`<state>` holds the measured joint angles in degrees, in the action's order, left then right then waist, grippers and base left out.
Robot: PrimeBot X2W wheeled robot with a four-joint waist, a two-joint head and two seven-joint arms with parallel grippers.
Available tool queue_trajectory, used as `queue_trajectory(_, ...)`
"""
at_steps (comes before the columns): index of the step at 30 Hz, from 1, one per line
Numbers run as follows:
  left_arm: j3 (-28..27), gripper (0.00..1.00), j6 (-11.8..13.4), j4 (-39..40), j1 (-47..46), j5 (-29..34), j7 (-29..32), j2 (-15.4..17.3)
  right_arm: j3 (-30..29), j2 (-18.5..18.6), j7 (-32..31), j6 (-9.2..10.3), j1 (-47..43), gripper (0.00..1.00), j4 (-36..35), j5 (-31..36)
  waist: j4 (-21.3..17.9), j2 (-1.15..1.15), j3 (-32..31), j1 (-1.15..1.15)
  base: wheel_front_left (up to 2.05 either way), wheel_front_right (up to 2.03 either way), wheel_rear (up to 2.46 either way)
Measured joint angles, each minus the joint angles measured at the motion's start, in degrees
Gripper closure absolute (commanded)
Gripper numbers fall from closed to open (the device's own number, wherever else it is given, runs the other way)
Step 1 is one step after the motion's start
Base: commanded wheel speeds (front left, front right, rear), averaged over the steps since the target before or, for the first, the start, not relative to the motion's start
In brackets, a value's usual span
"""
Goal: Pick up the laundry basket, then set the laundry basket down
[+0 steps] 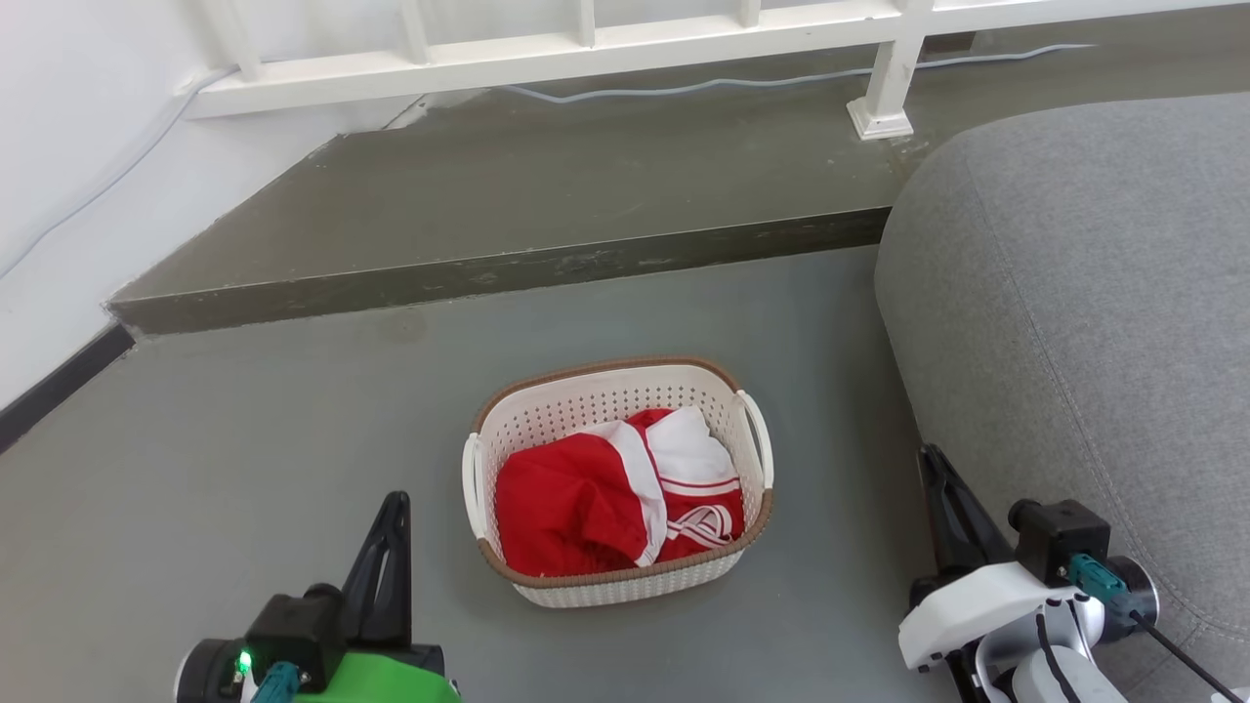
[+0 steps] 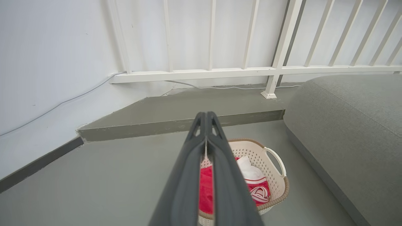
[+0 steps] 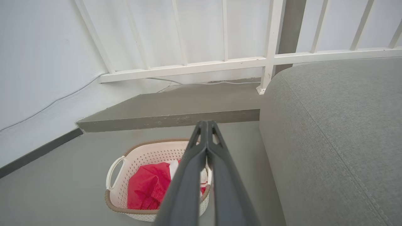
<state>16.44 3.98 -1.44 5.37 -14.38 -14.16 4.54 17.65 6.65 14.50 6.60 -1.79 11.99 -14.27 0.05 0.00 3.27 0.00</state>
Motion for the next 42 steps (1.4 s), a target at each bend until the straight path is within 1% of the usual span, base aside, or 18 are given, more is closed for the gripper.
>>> queue_trajectory(7, 0.29, 1.00, -0.52, 1.02, 1.32, -4.13, -0.01, -0.04, -0.05, -0.33, 0.00, -0.68, -0.99, 1.00, -1.04, -4.08, -0.01, 0.00, -0.20, 0.00, 0.00, 0.00, 0.00)
queue_trajectory(8, 0.26, 1.00, -0.76, 1.29, 1.40, -5.92, 0.00, -0.07, -0.19, -0.38, 0.00, -1.00, -1.14, 1.00, -1.38, -5.59, -0.01, 0.00, -0.24, 0.00, 0.00, 0.00, 0.00)
queue_trajectory(10, 0.13, 1.00, -0.96, 1.41, 1.40, -7.48, -0.01, -0.10, -0.43, -0.45, -0.07, -1.04, -1.14, 1.00, -1.74, -7.43, -0.02, 0.00, -0.28, 0.00, 0.00, 0.00, 0.00)
queue_trajectory(16, -1.64, 1.00, -1.02, 1.36, 1.38, -13.69, 1.10, -0.21, -2.15, -0.81, -1.37, -1.90, -1.09, 1.00, -1.91, -13.63, -0.03, 0.00, -0.41, 0.00, 0.00, 0.00, 0.00)
queue_trajectory(30, -3.89, 1.00, -1.72, 0.18, 1.16, -24.41, 3.43, -0.13, -5.21, -0.99, -3.75, -2.59, -0.94, 1.00, -1.93, -24.14, -0.04, 0.00, -0.77, 0.00, 0.00, 0.00, 0.00)
queue_trajectory(32, -4.17, 1.00, -1.98, 0.00, 1.13, -25.66, 3.69, -0.08, -5.61, -0.93, -4.04, -3.08, -0.91, 1.00, -1.92, -25.57, -0.04, 0.00, -0.83, 0.00, 0.00, 0.00, 0.00)
queue_trajectory(35, -4.70, 1.00, -2.03, -0.29, 1.04, -28.17, 4.12, 0.03, -6.13, -0.83, -4.70, -3.18, -0.71, 1.00, -1.91, -27.91, -0.04, 0.00, -0.91, 0.00, 0.00, 0.00, 0.00)
queue_trajectory(42, -5.53, 1.00, -2.69, -1.34, 0.25, -33.30, 5.14, 0.27, -7.46, -0.76, -5.98, -4.08, -0.38, 1.00, -1.82, -33.03, -0.04, 0.00, -1.10, 0.00, 0.00, 0.00, 0.00)
